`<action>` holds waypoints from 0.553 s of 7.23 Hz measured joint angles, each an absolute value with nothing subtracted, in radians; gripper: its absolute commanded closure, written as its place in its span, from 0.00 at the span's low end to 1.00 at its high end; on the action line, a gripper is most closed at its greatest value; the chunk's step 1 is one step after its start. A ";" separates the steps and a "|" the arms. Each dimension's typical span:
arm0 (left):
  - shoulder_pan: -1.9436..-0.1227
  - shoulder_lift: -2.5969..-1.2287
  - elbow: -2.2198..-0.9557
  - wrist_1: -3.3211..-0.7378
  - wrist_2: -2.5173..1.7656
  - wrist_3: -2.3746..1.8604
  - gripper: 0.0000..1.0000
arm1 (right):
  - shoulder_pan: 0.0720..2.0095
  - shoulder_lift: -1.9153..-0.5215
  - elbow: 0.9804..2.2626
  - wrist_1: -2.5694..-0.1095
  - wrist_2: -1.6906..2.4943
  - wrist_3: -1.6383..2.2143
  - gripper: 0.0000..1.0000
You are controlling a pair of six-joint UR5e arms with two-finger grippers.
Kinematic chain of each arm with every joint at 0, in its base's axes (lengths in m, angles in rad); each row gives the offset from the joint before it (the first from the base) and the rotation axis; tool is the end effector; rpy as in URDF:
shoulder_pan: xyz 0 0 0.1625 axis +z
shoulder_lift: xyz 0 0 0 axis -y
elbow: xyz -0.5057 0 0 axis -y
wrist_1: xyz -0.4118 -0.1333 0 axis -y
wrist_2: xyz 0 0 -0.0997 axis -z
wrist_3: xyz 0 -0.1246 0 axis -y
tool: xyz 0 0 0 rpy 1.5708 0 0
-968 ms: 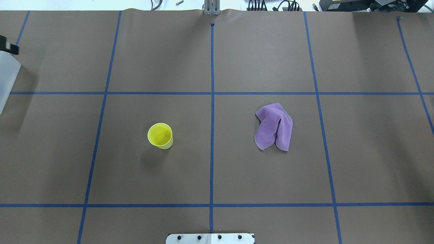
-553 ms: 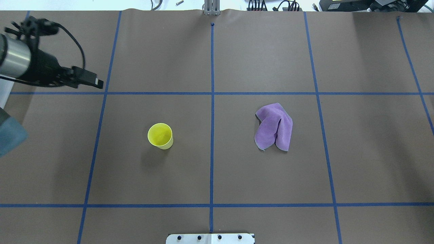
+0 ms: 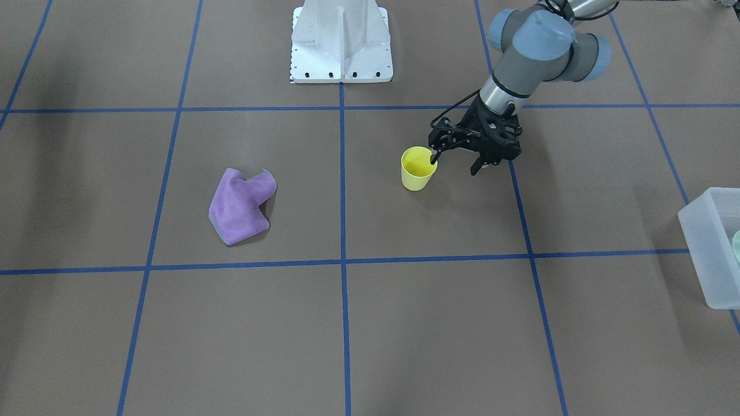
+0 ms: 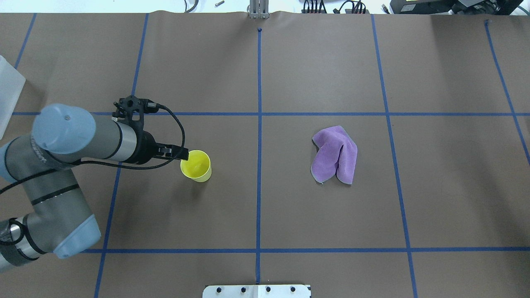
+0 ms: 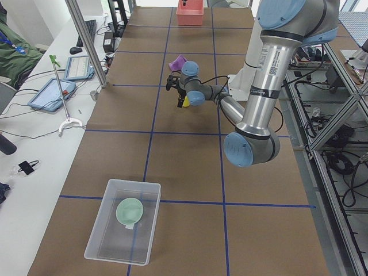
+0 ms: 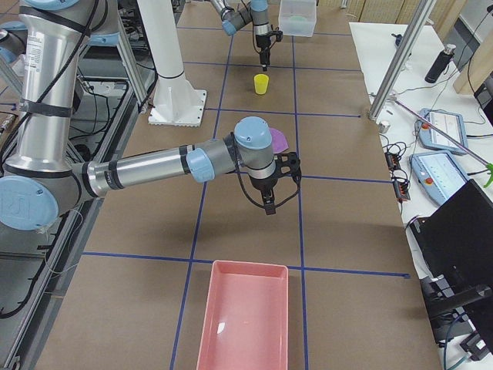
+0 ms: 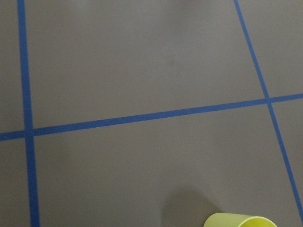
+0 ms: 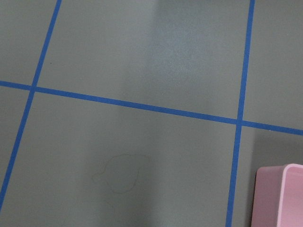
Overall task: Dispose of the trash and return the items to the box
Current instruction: 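Reach the left gripper to the yellow cup and grasp it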
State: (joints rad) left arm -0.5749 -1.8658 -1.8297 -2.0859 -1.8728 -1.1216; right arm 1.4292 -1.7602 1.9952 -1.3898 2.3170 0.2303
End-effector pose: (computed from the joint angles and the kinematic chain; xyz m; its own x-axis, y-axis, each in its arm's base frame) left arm 0.4928 -0.4339 0.3996 0.4940 0.1739 -0.8519 0.0952 0.9631 0.2518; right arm -0.0129 -0.4360 0.6067 0.6995 -0.1586 0.6968 -0.0314 0.9673 0.2517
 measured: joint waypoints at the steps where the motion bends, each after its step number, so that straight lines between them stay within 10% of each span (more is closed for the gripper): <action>1: -0.543 -1.880 -1.821 -2.086 -1.849 -1.134 0.68 | 1.429 -1.761 1.995 -1.390 2.317 0.230 0.00; 2: -0.526 -1.887 -1.808 -2.085 -1.840 -1.138 1.00 | 1.429 -1.761 1.994 -1.390 2.316 0.230 0.00; 4: -0.515 -1.892 -1.780 -2.086 -1.835 -1.139 1.00 | 1.430 -1.760 1.994 -1.390 2.317 0.230 0.00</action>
State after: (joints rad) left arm -0.5151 -1.8921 -1.7799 -2.0857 -1.8353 -1.1387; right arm 1.4296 -1.7604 1.9942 -1.3898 2.3166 0.2303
